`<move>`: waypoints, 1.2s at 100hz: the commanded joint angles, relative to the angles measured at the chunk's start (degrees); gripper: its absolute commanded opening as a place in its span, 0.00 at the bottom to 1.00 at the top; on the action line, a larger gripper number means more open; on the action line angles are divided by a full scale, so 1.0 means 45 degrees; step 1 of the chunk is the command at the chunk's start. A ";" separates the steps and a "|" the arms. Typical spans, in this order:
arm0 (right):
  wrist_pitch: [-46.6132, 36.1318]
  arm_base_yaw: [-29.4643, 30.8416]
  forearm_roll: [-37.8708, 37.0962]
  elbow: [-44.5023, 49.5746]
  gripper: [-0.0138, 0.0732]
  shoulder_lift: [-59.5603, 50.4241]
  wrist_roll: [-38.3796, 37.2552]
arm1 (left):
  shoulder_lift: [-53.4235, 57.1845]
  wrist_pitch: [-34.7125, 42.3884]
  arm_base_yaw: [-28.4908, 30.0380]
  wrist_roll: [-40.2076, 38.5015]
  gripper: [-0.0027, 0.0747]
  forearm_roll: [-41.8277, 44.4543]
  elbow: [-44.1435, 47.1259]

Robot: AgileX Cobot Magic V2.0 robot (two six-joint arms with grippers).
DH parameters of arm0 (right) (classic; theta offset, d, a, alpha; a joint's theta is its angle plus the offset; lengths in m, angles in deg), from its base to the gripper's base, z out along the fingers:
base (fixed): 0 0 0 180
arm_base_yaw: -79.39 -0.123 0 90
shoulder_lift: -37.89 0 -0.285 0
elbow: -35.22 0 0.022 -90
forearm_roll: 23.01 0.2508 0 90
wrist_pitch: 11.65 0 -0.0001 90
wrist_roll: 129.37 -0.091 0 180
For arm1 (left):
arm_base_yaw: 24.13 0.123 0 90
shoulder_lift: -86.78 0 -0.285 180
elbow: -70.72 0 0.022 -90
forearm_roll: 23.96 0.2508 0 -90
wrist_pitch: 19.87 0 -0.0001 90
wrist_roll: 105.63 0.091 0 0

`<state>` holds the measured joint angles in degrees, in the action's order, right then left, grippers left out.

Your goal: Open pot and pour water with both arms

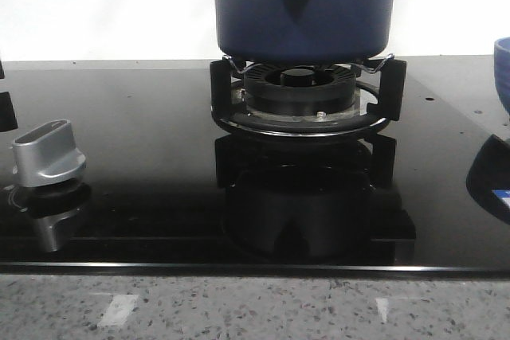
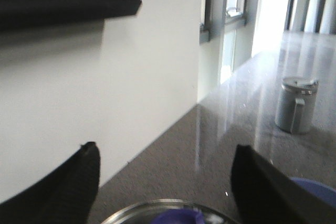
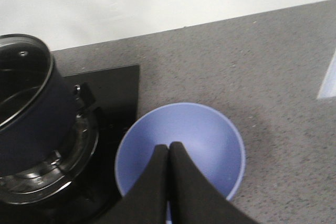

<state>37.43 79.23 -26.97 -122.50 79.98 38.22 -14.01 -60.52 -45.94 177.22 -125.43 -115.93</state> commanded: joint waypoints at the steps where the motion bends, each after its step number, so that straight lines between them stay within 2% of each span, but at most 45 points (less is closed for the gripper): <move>1: -0.1255 -0.0088 -0.0687 0.0064 0.08 -0.0301 0.0090 | 0.1708 -0.0360 0.0532 -0.0504 0.41 -0.0450 -0.0082; 12: -0.1990 -0.0160 -0.0880 0.1145 0.08 -0.1189 0.0356 | 0.3590 -0.0339 0.1312 -0.0646 0.19 -0.0279 0.1427; 22: -0.2859 -0.0160 -0.0880 0.2324 0.08 -0.2283 0.0624 | 0.5613 -0.0165 0.2055 -0.0622 0.09 -0.0279 0.3469; 33: -0.3559 -0.0160 -0.0823 0.3589 0.07 -0.3658 0.0624 | 0.8231 0.1395 0.2581 -0.0566 0.01 -0.0125 0.6116; 47: -0.3916 -0.0160 -0.0416 0.4992 0.07 -0.5133 0.0649 | 1.1228 0.3897 0.2606 -0.0566 0.01 0.0727 0.9085; 62: -0.4519 -0.0160 0.0517 0.6029 0.07 -0.6182 0.1471 | 1.3664 0.5177 0.2606 -0.0566 0.01 0.0902 1.1211; 86: -0.4641 -0.0160 0.0880 0.6435 0.07 -0.6803 0.1627 | 1.5987 0.5312 0.2606 -0.0566 0.01 0.0829 1.3344; 120: -0.4417 -0.0160 0.0957 0.6435 0.07 -0.6803 0.1627 | 1.6457 0.5219 0.2606 -0.0566 0.01 0.0801 1.3961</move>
<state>21.67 78.57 -22.59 -92.19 48.74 44.75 60.40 -36.41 -34.35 175.20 -119.96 -51.72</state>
